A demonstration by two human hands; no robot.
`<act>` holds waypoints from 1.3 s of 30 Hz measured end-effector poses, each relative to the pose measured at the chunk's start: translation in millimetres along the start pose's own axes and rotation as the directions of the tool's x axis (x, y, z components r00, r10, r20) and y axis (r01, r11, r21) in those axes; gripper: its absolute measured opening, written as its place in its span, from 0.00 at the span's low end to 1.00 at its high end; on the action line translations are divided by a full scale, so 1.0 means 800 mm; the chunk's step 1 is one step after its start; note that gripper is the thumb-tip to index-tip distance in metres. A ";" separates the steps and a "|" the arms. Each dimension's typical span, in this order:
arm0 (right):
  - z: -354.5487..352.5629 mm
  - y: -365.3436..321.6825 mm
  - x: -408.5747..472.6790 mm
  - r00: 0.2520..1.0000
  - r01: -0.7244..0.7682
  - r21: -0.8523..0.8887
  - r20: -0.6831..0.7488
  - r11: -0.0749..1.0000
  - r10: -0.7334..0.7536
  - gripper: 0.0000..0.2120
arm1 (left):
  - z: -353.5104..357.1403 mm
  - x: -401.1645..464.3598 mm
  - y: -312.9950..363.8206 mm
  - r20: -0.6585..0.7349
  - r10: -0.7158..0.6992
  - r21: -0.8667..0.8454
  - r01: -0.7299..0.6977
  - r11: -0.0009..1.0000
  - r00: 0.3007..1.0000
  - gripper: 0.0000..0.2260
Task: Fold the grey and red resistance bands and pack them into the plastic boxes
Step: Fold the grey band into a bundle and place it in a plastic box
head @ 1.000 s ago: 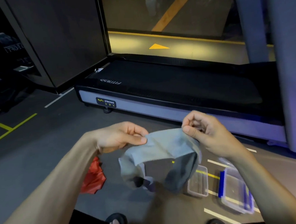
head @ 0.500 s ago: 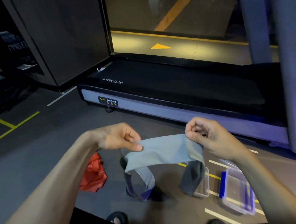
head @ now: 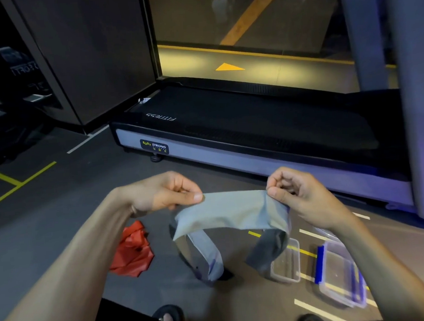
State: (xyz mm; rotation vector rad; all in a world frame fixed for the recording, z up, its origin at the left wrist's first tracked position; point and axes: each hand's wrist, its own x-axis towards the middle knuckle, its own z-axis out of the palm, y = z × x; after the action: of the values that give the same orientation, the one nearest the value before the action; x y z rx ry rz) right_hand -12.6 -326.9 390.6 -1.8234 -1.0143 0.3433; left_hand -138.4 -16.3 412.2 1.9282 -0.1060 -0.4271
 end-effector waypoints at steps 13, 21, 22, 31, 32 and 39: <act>0.012 0.003 -0.001 0.998 -0.064 0.317 0.015 0.946 0.062 0.06 | 0.006 0.001 0.008 0.012 -0.137 0.104 0.135 0.985 0.990 0.12; 0.015 0.012 -0.002 0.993 -0.103 0.050 0.060 0.993 0.100 0.03 | -0.003 -0.008 0.013 0.058 -0.105 0.193 0.092 0.977 0.993 0.14; 0.018 0.013 -0.001 0.993 -0.104 0.030 0.064 0.994 0.102 0.03 | -0.005 -0.010 0.014 0.044 -0.114 0.208 0.102 0.973 0.993 0.13; 0.025 0.011 -0.005 0.999 -0.045 -0.064 0.028 0.997 0.046 0.04 | 0.005 -0.003 0.007 -0.120 -0.004 0.285 0.038 0.958 0.993 0.13; 0.024 0.010 -0.005 0.999 -0.043 -0.073 0.026 0.996 0.045 0.04 | 0.004 -0.005 0.009 -0.118 -0.004 0.241 0.033 0.970 0.993 0.13; 0.028 0.009 -0.006 0.998 -0.047 -0.095 0.025 0.994 0.050 0.04 | 0.001 -0.010 0.016 -0.050 -0.009 0.090 0.014 0.996 0.999 0.11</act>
State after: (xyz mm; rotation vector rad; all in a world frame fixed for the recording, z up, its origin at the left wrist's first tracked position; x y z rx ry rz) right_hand -26.4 -318.0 372.9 -1.9351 -1.0218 0.3563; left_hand -144.3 -20.1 425.3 2.0282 -0.0829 -0.3877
